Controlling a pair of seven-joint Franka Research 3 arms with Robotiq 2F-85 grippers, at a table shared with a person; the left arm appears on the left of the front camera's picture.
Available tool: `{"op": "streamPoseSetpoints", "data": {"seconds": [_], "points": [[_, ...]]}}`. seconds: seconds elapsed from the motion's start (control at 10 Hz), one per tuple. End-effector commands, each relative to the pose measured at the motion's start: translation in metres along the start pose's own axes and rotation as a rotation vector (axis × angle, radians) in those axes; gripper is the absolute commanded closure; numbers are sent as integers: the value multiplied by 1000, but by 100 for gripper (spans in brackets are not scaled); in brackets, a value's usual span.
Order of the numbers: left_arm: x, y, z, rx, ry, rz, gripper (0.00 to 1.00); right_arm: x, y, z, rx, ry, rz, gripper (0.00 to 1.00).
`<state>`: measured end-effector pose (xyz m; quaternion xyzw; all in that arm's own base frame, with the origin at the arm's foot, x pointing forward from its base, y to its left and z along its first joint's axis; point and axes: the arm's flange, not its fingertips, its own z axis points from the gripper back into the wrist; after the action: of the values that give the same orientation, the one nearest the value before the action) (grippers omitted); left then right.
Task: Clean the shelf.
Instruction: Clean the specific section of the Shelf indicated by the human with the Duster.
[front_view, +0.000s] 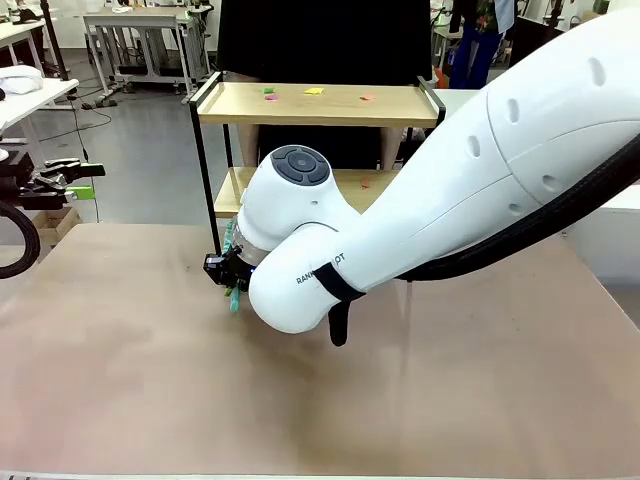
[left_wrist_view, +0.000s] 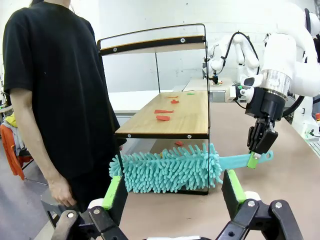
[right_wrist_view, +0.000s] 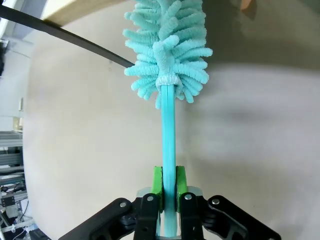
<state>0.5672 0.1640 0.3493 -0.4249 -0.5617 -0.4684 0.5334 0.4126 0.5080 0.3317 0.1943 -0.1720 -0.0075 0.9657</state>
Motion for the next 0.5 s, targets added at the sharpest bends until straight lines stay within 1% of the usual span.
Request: {"op": "streamPoseSetpoints", "data": {"seconds": [0.0,0.1,0.2,0.4], "points": [[1,-1,0,-3,8,-6,0,-4,13,-7,-65,-25,-3,87],[1,-1,0,-3,8,-6,0,-6,15,-11,-140,-66,-2,87],[1,-1,0,-3,8,-6,0,-2,0,-4,-19,6,7,87],[1,-1,0,-3,8,-6,0,-2,0,-4,-19,6,7,87]]}}
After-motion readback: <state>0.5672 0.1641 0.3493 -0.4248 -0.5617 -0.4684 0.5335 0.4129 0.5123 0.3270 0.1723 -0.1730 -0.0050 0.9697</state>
